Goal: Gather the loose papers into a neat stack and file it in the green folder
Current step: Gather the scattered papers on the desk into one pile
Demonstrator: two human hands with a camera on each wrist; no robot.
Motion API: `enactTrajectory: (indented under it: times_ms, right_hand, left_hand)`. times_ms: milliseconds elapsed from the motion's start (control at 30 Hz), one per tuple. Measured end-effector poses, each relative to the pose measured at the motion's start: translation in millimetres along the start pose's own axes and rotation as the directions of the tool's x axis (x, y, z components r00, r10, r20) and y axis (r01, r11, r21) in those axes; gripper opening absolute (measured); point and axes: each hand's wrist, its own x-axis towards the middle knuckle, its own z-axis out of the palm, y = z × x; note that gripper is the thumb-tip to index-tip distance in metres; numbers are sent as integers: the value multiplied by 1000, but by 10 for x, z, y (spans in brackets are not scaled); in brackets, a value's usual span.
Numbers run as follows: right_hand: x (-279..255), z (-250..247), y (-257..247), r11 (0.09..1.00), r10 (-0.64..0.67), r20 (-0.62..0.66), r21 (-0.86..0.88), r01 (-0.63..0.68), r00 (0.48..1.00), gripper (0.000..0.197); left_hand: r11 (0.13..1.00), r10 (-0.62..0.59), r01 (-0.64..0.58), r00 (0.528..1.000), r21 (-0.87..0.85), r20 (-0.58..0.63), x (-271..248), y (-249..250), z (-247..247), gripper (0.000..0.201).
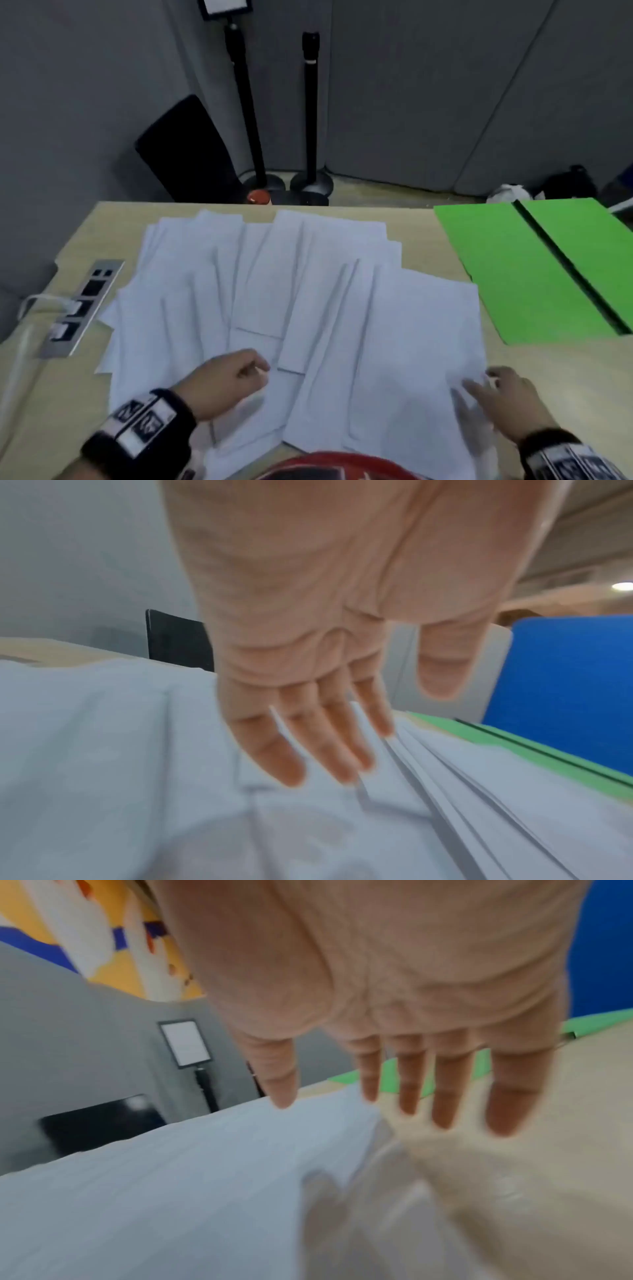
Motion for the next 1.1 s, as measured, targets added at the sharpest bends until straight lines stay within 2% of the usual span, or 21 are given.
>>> enactTrajectory:
  times_ms: [100,167,233,333,367,433,500,600,667,767,833,933,1000,1100]
  right_hand:
    - [158,80,-183,980,199,-28,35,-198,980,82]
    - [187,123,-344,964,264,-46,2,-265,963,89]
    - [166,216,-444,954,293,-93,-29,-297,951,87]
    - [166,278,-630,963,260,-160,-28,-268,952,83]
    - [190,295,-687,967,252,-160,-4,-255,955,82]
    - [246,313,-811,975,223,-146,42,-219,964,85]
    - [318,367,-925,984,169,-151,90,-156,974,88]
    - [322,463,-1150,992,23,-148,125,-4,989,91]
    - [274,537,-1300,985,-91,-80,143,102,993,92]
    - [224,665,-1451,947,-222,68,253,199,973,92]
    - [212,700,-1494,921,-250,117,335,199,961,90]
    - [261,657,-1496,903,-198,87,405,147,976,87]
    - [285,596,-1476,903,-165,36,407,136,986,89]
    - [276,511,-1488,861,-166,57,496,116,985,87]
  left_hand:
    - [996,-86,81,988,-44,-131,526,63,-121,30]
    - [978,-206,194,951,-74,-230,836,48,-201,48]
    - [924,-383,355,870,-143,-311,997,1,-237,63]
    - [809,-587,521,735,-272,-338,1153,-1,-326,71]
    - [782,-622,546,703,-300,-344,1182,18,-336,71]
    - [773,-634,543,684,-328,-361,1232,58,-294,72]
    - [789,-612,515,705,-336,-357,1278,100,-226,79]
    - [836,-538,436,772,-334,-338,1320,185,-102,90]
    - [863,-467,340,819,-373,-334,1301,274,-14,96]
    - [872,-400,248,858,-422,-321,1259,356,84,101]
    - [897,-360,233,876,-375,-319,1240,342,101,89]
    - [922,-259,143,918,-359,-301,1203,268,61,54]
    - [865,-194,72,960,-497,-200,1139,206,19,43]
    - [764,-98,55,995,-642,-31,1020,115,-39,37]
